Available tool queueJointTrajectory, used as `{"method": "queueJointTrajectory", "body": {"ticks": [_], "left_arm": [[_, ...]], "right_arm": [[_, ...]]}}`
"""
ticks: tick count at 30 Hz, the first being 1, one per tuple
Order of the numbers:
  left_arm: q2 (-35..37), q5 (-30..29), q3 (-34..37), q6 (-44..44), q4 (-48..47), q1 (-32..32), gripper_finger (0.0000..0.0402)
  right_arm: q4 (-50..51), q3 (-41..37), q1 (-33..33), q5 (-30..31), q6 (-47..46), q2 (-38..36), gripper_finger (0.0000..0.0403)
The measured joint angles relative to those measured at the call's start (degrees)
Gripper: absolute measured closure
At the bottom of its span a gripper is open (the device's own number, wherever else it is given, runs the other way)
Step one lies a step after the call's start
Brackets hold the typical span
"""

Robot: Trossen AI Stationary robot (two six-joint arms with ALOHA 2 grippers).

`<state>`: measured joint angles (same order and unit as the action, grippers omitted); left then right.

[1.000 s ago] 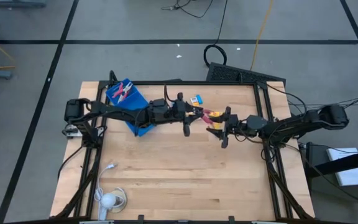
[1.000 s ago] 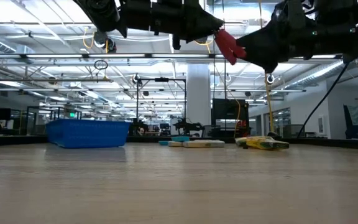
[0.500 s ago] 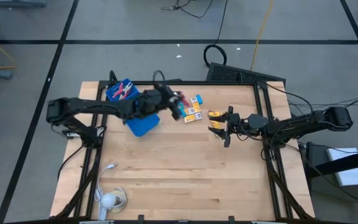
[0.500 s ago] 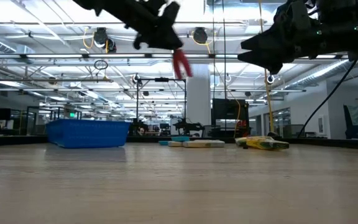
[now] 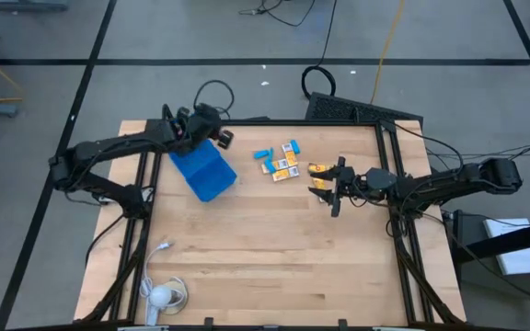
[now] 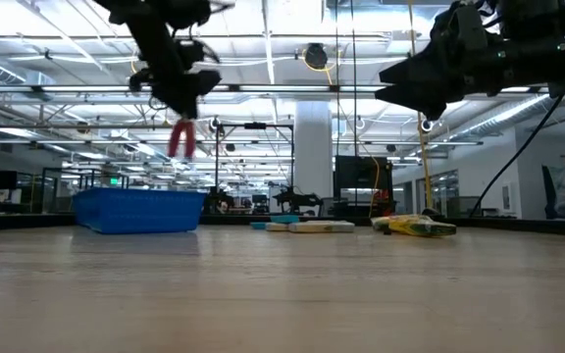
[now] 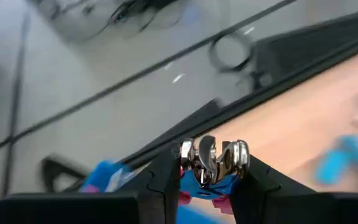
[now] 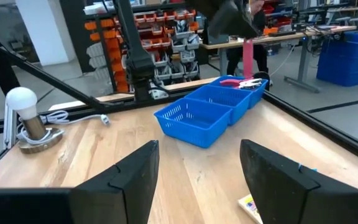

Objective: Pick & Place School Supplies
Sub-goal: Put the pink hole puncher into the top blue bin

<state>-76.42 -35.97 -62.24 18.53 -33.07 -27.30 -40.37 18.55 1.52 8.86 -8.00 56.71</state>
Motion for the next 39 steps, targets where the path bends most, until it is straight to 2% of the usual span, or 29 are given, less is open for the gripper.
{"method": "queueJointTrajectory", "body": {"ticks": [5,12,16,22,39], "left_arm": [[-0.16,-0.10,0.00,1.33,-6.20,-6.82,0.0299],[-0.17,-0.13,0.00,-1.42,-10.68,-15.81,0.0299],[-0.71,-0.20,0.00,0.06,-14.84,-19.01,0.0299],[-2.79,-0.13,0.00,0.01,-18.31,-20.73,0.0295],[-11.29,-0.08,0.02,-1.54,-19.07,-20.62,0.0290]], "right_arm": [[-0.03,0.00,0.00,0.00,-0.31,0.00,0.0188],[0.07,0.00,0.00,0.00,-0.26,0.00,0.0188],[0.05,0.00,0.00,0.00,-0.01,0.00,0.0188],[0.38,0.00,0.02,0.00,-0.29,0.00,0.0188],[1.62,0.00,0.02,0.02,0.08,0.00,0.0188]]}}
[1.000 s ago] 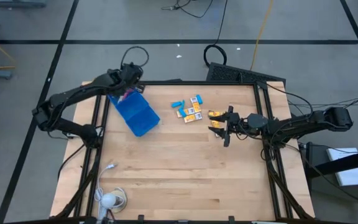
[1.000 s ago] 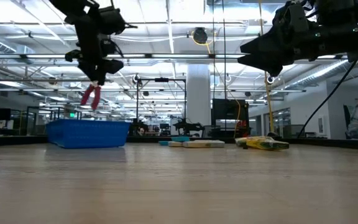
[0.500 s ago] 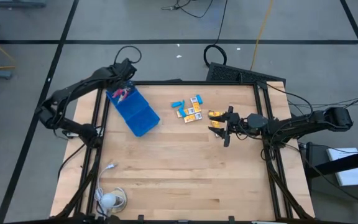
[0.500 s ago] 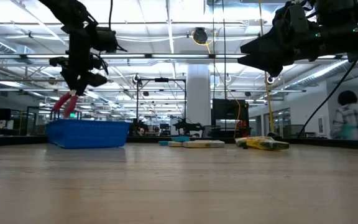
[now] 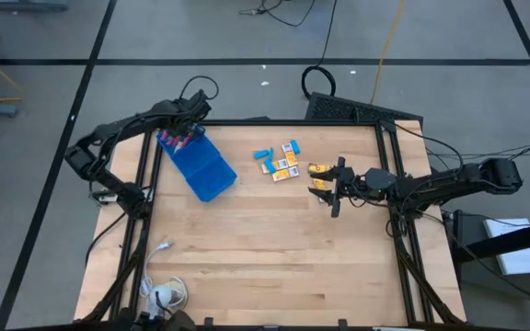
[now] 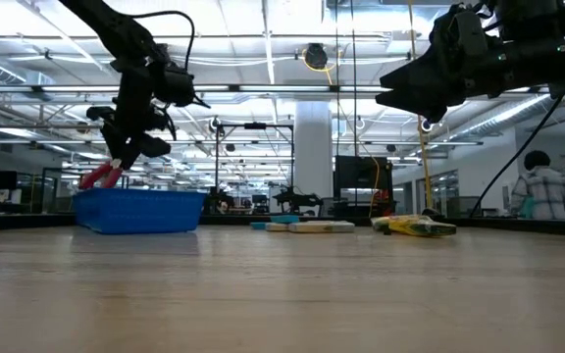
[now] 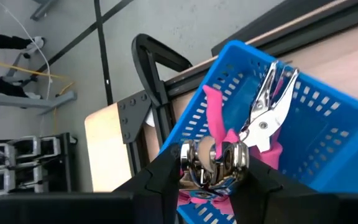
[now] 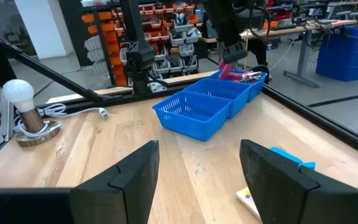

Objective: Pick & Place School Supplies
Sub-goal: Put the pink hole puncher into the top blue bin

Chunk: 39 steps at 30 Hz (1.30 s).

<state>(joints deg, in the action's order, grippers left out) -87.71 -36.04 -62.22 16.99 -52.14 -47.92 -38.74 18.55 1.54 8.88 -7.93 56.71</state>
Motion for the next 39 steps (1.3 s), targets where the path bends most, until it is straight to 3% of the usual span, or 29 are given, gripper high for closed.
{"method": "queueJointTrajectory", "body": {"ticks": [23,39], "left_arm": [[-0.89,2.66,0.02,3.24,-1.14,0.00,0.0289],[-0.89,4.33,0.02,-1.56,-1.20,0.04,0.0289]], "right_arm": [[0.00,0.00,0.03,0.00,-0.37,0.00,0.0188],[-0.44,0.00,0.03,-0.15,-0.35,0.01,0.0188]]}}
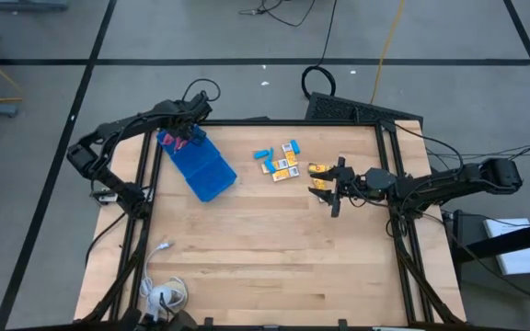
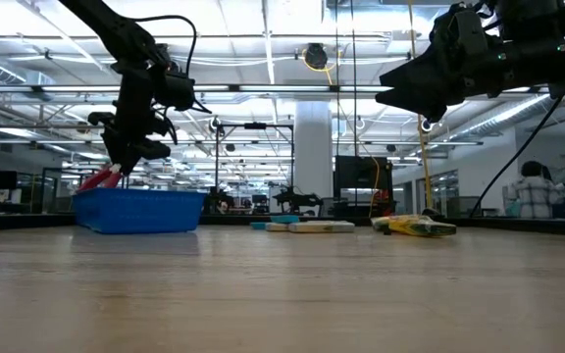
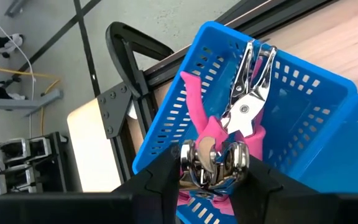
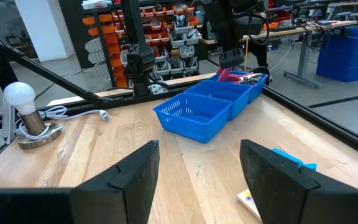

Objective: Pick & Place School Supplies
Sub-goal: Put the pink hole puncher into the top blue bin, then put the yellow crayon box into the middle blue bin

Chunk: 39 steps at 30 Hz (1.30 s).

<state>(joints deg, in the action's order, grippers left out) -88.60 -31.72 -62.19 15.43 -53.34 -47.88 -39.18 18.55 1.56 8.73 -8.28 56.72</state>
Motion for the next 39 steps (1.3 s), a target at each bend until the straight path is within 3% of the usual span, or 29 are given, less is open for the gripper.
{"method": "queueJointTrajectory", "body": {"ticks": [13,22,33,39], "left_arm": [[-0.02,0.14,0.00,3.37,-0.15,0.00,0.0289],[-0.07,3.18,0.00,-0.56,-0.37,0.00,0.0283],[0.07,0.86,0.00,-4.63,-0.46,0.02,0.0162],[3.21,-1.31,0.00,-5.98,-0.85,0.45,0.0124]], "right_arm": [[-0.13,0.00,0.00,-0.02,-0.01,0.01,0.0188],[-0.44,0.00,-0.02,-0.03,-0.04,0.00,0.0188],[-0.44,-0.02,-0.02,-0.04,-0.04,-0.01,0.0188],[-0.44,0.00,-0.02,-0.04,-0.03,0.00,0.0188]]}}
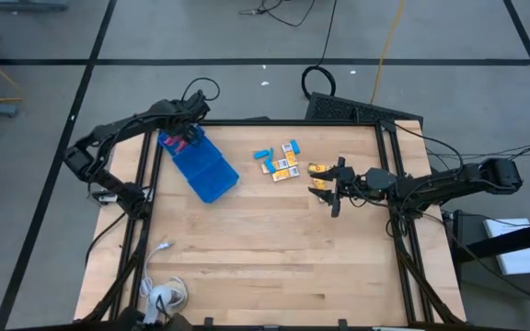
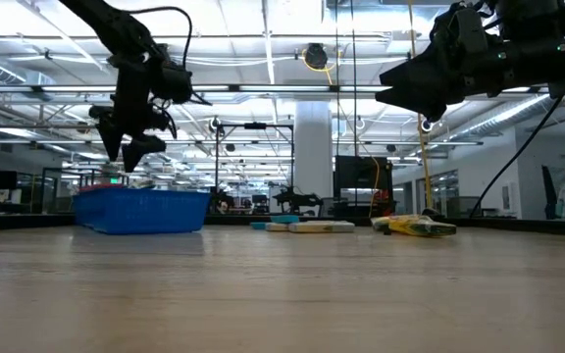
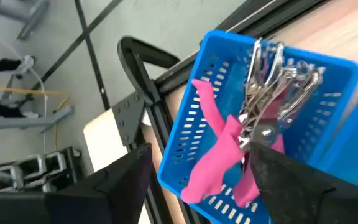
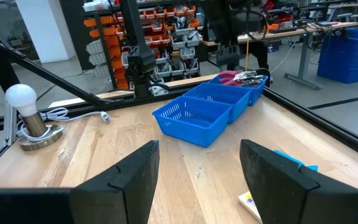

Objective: Pick & Place School Supplies
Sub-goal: Put the yellow crayon box into the middle blue bin

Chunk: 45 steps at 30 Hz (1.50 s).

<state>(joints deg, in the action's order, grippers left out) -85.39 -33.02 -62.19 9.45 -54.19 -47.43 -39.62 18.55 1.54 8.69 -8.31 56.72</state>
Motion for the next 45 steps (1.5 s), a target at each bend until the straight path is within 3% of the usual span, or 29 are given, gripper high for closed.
{"method": "queueJointTrajectory", "body": {"ticks": [4,7,10,14,17,23,26,29,34,41,45], "left_arm": [[6.00,2.49,0.00,-1.56,0.17,1.79,0.0112],[13.36,8.79,0.00,-5.59,2.84,4.33,0.0108],[21.89,22.02,0.15,-9.33,10.76,7.46,0.0109],[31.97,43.44,5.47,-12.51,31.20,13.06,0.0111],[36.20,50.49,14.64,-11.07,48.46,18.66,0.0108],[36.79,50.53,33.91,-4.06,76.04,27.81,0.0112],[34.23,50.50,39.77,-2.75,85.74,30.89,0.0111],[32.52,49.66,42.55,-4.70,90.98,32.66,0.0106],[32.37,43.95,43.46,-6.65,90.28,33.31,0.0109],[31.46,33.14,43.39,-7.65,92.07,33.27,0.0116],[31.39,32.71,43.39,-5.30,91.70,33.30,0.0117]], "right_arm": [[0.02,0.00,0.00,0.00,0.14,-0.01,0.0188],[0.04,-0.02,0.00,0.00,0.16,0.01,0.0188],[0.06,-0.02,0.00,0.00,0.33,0.00,0.0188],[0.07,-0.02,0.00,0.05,0.43,0.01,0.0188],[0.09,-0.02,0.00,0.09,0.08,0.00,0.0188],[3.80,0.00,-0.04,1.53,-0.97,-0.01,0.0188],[18.19,3.09,-0.54,8.40,-1.76,0.07,0.0188],[37.08,9.70,-1.30,14.96,-8.40,1.89,0.0188],[52.23,15.47,-1.24,15.38,-22.70,8.77,0.0188],[53.17,15.76,1.93,14.23,-30.07,18.11,0.0188],[53.10,15.80,4.54,13.46,-31.42,21.49,0.0188]]}}
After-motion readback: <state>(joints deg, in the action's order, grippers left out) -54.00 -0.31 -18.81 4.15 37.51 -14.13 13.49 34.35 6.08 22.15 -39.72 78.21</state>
